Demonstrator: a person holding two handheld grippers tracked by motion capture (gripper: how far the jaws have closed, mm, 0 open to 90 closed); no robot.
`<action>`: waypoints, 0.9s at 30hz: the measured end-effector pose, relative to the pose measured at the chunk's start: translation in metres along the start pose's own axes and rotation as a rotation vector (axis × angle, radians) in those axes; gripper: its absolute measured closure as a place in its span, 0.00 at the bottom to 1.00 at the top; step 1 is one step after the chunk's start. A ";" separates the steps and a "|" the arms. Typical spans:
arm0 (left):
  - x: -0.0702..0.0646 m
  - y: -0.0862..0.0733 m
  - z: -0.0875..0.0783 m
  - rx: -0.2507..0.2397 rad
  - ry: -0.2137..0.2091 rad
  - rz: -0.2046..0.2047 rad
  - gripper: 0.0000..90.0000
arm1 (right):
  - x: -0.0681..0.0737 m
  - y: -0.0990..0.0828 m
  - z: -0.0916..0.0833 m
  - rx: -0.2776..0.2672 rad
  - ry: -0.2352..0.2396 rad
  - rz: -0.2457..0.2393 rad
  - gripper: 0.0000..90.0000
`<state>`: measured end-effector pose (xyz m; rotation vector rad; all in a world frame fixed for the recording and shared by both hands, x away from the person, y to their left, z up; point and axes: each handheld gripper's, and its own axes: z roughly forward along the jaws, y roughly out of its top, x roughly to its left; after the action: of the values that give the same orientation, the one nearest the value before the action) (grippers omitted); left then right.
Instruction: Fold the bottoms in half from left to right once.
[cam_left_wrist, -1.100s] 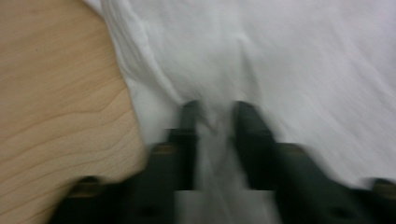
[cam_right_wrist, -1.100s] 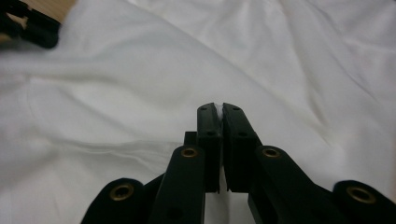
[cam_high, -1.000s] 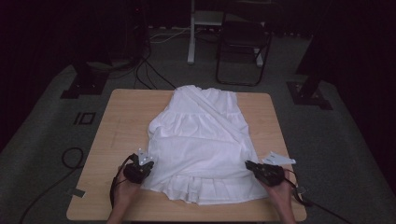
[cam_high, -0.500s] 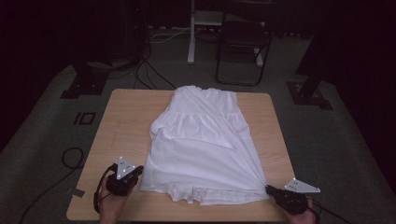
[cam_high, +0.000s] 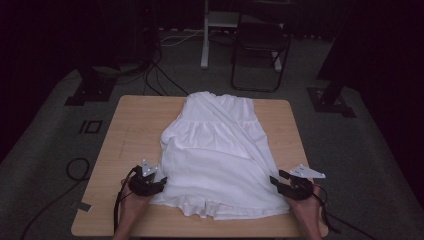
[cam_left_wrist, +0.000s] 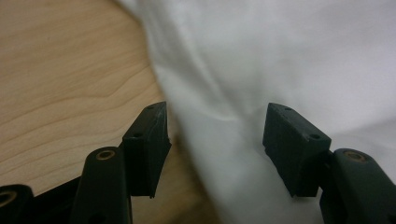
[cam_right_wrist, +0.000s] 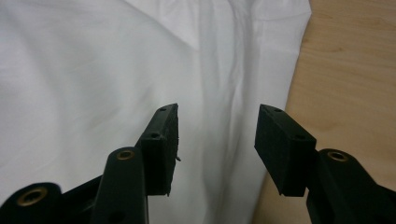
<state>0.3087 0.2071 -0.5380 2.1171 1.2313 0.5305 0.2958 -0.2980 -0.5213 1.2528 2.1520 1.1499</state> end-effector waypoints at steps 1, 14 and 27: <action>0.002 0.000 0.000 -0.001 -0.012 -0.007 0.48 | -0.002 0.005 0.008 0.010 -0.003 -0.001 0.54; -0.001 -0.019 -0.047 -0.042 -0.121 0.117 0.99 | -0.022 0.036 0.065 0.069 -0.002 0.013 0.83; 0.013 -0.021 -0.066 -0.151 -0.044 0.038 0.60 | -0.034 0.022 0.045 0.066 -0.087 0.077 0.71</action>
<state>0.2613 0.2471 -0.5038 2.0179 1.0935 0.5723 0.3550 -0.3005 -0.5314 1.3993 2.1098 1.0424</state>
